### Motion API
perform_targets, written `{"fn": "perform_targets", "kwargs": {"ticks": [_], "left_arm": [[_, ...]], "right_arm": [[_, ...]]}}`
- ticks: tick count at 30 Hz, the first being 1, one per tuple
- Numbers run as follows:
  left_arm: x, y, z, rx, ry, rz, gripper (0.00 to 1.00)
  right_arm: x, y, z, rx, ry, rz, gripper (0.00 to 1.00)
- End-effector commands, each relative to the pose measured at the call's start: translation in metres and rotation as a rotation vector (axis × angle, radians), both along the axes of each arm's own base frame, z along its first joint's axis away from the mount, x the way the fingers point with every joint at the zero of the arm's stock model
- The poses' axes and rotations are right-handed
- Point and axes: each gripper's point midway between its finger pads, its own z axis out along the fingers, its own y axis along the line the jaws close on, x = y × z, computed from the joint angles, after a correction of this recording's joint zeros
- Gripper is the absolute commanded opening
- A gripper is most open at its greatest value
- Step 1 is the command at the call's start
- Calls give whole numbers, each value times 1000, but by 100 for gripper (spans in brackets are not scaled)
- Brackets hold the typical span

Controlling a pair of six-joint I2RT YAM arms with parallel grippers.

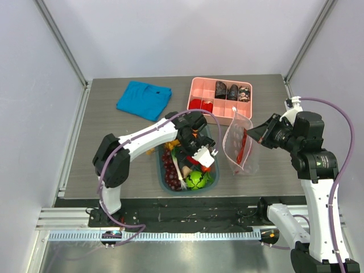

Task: Place the food in the zip-top bag and seal the zipper
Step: Pick up the fake fruit from the bin.

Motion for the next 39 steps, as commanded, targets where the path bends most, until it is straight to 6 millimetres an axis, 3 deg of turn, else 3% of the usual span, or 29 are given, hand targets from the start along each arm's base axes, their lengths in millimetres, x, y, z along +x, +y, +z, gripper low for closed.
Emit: {"fn": "perform_targets", "kwargs": {"ticks": [1, 4, 12, 15, 20, 21, 26, 33, 36, 39], "left_arm": [[4, -13, -2, -21, 6, -17, 93], [4, -7, -13, 28, 18, -20, 88], [6, -4, -21, 41, 12, -20, 92], [6, -4, -19, 45, 16, -21, 81], [-1, -1, 1, 35, 33, -24, 50], [-5, 1, 8, 31, 38, -28, 43], [-18, 8, 32, -1, 49, -41, 33], [-29, 14, 84, -88, 29, -27, 31], [-34, 9, 117, -170, 29, -2, 31], [-34, -4, 166, -303, 30, 69, 31]], "right_arm": [[7, 1, 6, 5, -35, 1, 1], [8, 0, 7, 1, -38, 0, 1], [9, 0, 2, 4, -24, -2, 1], [9, 0, 2, 4, -25, -4, 1], [9, 0, 1, 10, -23, -9, 1], [10, 1, -1, 13, -20, -7, 1], [10, 1, -1, 18, -22, -4, 1], [10, 2, 1, 23, -31, -1, 1], [10, 3, -1, 30, -27, 2, 1], [9, 7, 0, 56, -25, 16, 1]]}}
